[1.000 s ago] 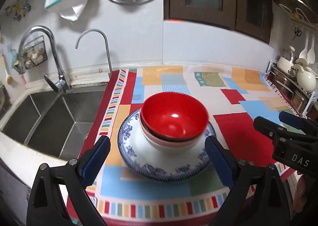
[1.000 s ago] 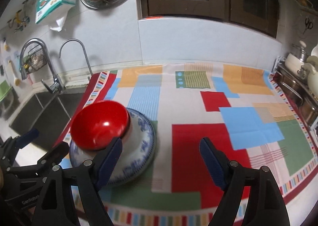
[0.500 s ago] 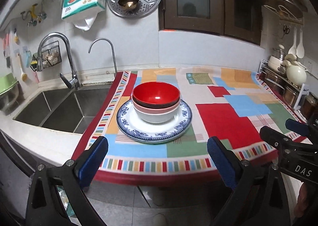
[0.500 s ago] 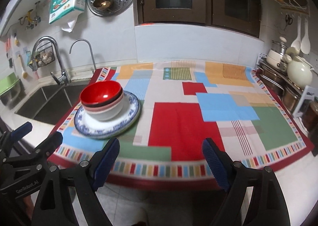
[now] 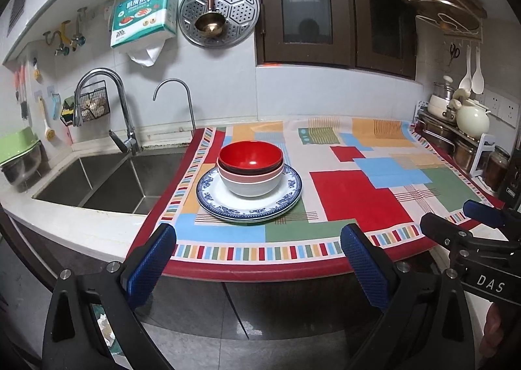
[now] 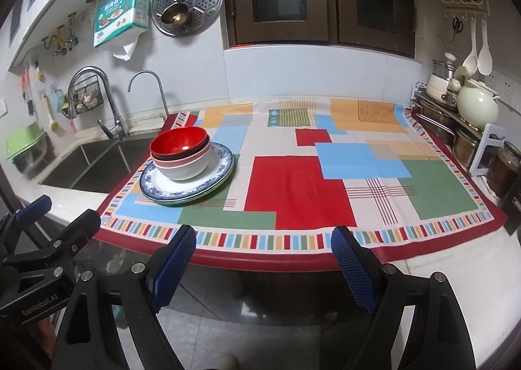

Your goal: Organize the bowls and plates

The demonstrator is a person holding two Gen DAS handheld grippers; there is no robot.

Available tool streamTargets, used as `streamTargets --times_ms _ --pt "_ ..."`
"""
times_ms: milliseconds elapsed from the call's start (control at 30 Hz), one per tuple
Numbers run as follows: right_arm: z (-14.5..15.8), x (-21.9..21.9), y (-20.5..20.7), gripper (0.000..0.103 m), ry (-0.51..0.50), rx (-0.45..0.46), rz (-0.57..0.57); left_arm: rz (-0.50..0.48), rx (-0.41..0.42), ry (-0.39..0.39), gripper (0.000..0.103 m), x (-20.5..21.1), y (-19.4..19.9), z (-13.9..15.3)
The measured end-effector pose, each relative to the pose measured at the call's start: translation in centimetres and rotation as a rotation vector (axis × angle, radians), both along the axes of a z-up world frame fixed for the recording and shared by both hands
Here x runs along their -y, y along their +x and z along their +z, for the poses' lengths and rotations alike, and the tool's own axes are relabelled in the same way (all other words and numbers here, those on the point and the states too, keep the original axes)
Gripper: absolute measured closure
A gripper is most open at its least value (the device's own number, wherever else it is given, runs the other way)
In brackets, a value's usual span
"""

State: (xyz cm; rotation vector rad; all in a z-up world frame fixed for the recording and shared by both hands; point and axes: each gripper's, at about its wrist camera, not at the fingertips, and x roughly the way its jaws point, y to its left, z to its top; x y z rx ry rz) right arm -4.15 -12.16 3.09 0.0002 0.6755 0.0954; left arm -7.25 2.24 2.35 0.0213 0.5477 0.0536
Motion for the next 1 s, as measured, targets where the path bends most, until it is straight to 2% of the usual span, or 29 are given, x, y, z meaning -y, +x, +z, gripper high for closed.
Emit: streamTargets --times_ms 667,1000 --pt "0.5 -0.8 -1.4 0.017 0.011 0.019 -0.025 -0.066 0.033 0.016 0.000 -0.7 -0.9 1.1" --pt "0.5 -0.9 -1.7 0.017 0.006 0.025 -0.019 -0.060 0.027 0.002 0.000 -1.0 -1.0 0.9"
